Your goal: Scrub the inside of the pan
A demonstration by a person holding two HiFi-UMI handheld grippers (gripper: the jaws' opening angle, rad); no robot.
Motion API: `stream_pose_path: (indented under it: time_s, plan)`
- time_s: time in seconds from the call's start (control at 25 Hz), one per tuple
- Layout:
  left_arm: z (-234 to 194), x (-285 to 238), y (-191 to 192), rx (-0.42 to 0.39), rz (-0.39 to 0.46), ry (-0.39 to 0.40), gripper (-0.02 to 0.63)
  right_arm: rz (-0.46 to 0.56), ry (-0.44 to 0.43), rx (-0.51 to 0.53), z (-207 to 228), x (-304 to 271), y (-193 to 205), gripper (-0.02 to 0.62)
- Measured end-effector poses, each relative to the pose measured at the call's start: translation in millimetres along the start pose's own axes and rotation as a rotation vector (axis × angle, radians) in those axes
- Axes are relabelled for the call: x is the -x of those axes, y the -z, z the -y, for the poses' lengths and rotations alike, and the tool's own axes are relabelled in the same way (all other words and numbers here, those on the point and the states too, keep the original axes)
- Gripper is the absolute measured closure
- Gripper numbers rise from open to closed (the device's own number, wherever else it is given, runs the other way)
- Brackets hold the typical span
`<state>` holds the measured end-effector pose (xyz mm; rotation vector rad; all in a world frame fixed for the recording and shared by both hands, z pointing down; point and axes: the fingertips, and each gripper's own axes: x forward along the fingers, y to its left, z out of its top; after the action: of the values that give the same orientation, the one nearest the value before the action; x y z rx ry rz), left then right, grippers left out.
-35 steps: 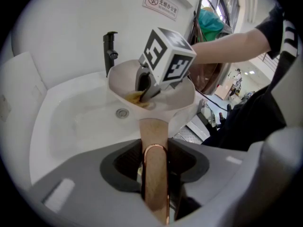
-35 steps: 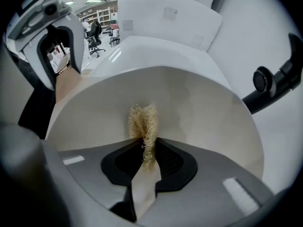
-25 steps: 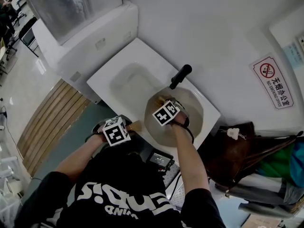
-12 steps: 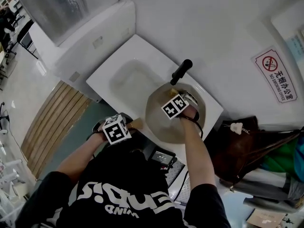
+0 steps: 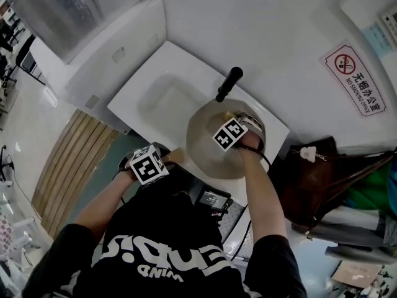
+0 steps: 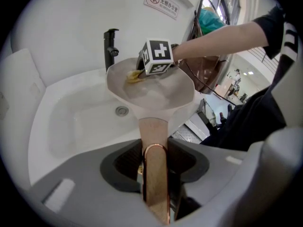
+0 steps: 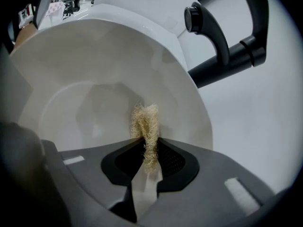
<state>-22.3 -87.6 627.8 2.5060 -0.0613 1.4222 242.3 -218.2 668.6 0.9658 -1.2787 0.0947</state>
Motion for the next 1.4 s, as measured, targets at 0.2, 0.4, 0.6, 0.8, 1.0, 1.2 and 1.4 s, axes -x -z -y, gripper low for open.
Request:
stream_pose_path:
  time_s: [0.2,0.4,0.6,0.8,1.0,1.2,1.4]
  plan:
    - [-0.7,-0.1,0.8,-0.006,-0.005,-0.007,0.445,-0.043,-0.002,0.045,-6.7,2.8,17.3,0.522]
    - [0.1,-0.9,-0.5,-0.013,-0.010,-0.010,0.445,-0.070,-0.028,0.052,-14.0,7.1,33.6,0.522]
    - [0.1,0.1,-0.3,-0.009,-0.013,-0.019,0.445,-0.091,-0.060,0.067,-25.6,13.2,46.7,0.522]
    - [-3.3,0.6,3.4,-0.019,-0.029,-0.042,0.445,-0.104,-0.115,0.086,-41.8,21.5,58.4,0.522]
    - [-2.4,-2.4,3.7,-0.022,-0.025,-0.045,0.445,-0.133,-0.217,0.089,-65.9,32.6,69.5,0.522]
    - [-0.8,-1.7,2.1,-0.024,-0.023,-0.054,0.445,-0.157,-0.346,0.106,-98.3,47.4,71.6,0.522]
    - [1.1,-2.0,0.5,-0.030,-0.019,-0.057,0.445,-0.138,-0.429,0.090,-122.9,58.0,62.9,0.522]
